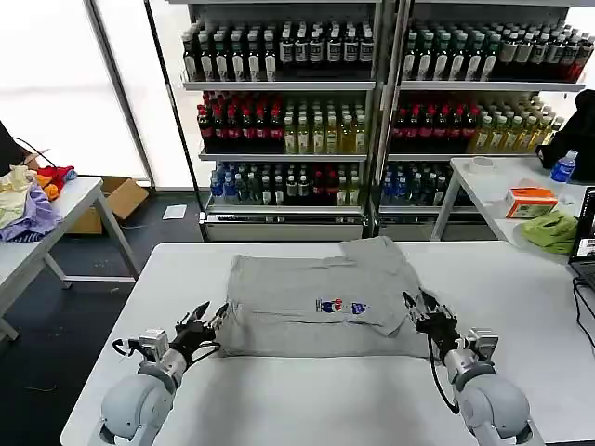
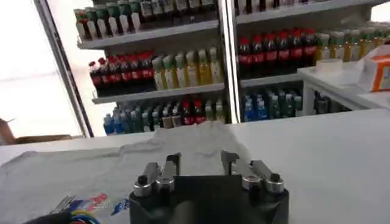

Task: Fold and organize the clothes.

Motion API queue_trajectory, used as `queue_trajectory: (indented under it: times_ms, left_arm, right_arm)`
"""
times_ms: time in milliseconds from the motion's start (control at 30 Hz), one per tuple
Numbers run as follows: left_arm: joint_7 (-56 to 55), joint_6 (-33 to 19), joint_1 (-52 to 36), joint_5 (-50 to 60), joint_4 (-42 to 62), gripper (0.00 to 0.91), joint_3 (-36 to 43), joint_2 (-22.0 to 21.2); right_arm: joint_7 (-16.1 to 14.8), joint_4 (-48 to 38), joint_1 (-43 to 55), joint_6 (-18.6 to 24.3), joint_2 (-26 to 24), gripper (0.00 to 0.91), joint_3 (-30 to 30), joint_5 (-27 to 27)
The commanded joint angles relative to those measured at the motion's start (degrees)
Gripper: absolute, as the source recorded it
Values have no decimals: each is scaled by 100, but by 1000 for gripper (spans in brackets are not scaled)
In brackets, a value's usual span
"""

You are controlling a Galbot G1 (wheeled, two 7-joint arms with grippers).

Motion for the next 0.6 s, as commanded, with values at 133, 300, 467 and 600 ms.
queue_trajectory:
  times_ms: [133, 300, 467, 600]
  left_arm:
    - [-94, -81, 1143, 135, -703, 907, 108, -190]
    - [-105, -121, 811, 157, -271, 816, 290, -307]
    - [-100, -199, 544, 131, 128, 40, 365, -370]
    - [-111, -230, 534, 100, 258, 10, 442, -397]
  right_arm:
    - [626, 428, -1072, -345, 243, 796, 201, -499]
    - [849, 239, -860, -450, 286, 0, 84, -252]
    - [913, 177, -779, -545, 309, 0, -24, -222]
    - [919, 125, -731, -535, 319, 0, -34, -210]
